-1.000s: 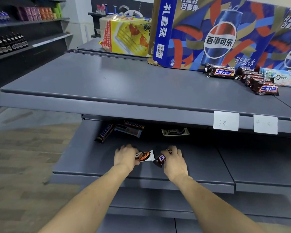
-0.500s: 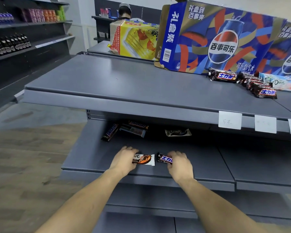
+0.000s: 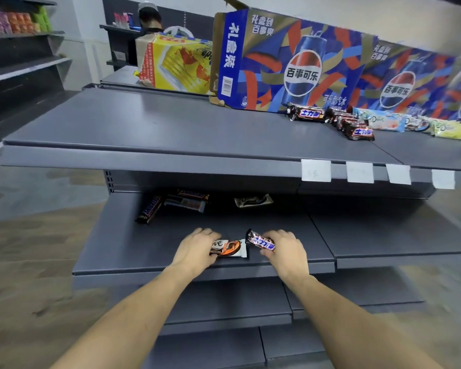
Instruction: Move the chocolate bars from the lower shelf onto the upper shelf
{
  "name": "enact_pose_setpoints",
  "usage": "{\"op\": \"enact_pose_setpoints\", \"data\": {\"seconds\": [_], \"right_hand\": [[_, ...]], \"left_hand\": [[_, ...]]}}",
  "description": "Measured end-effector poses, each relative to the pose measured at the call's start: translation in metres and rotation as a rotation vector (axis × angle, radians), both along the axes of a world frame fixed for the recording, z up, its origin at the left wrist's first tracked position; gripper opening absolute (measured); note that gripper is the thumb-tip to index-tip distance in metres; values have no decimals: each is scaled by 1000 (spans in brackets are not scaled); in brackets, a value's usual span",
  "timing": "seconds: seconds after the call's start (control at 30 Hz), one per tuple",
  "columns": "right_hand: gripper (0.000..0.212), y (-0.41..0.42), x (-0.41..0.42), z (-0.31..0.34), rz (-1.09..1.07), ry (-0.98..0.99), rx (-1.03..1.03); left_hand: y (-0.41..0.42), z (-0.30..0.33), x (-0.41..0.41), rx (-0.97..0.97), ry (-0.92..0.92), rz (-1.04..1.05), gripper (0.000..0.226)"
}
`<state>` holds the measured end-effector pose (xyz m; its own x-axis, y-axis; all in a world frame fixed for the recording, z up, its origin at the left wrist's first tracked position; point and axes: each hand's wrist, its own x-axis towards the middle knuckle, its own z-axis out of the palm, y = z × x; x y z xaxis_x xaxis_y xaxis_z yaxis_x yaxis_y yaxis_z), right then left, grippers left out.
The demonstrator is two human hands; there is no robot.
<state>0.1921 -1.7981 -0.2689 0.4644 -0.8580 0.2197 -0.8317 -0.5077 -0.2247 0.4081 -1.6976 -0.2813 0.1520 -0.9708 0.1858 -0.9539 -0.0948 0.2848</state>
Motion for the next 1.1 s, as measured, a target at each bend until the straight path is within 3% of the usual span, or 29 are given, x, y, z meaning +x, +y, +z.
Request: {"op": "enact_pose_setpoints", "data": {"seconds": [0.27, 0.7, 0.9, 1.1], "right_hand": [[39, 4, -59, 25, -16, -16, -41], [34, 14, -170, 102, 131, -44, -136], [41, 11, -186, 161, 273, -118, -366], [39, -6, -202, 210, 250, -178, -502]], "left_hand": [[-8, 29, -55, -3, -107, -73, 48], [6, 100, -173, -77, -259, 19, 45], [15, 162, -194, -206, -421, 45, 41], [19, 226, -200, -304, -472, 92, 39]]}}
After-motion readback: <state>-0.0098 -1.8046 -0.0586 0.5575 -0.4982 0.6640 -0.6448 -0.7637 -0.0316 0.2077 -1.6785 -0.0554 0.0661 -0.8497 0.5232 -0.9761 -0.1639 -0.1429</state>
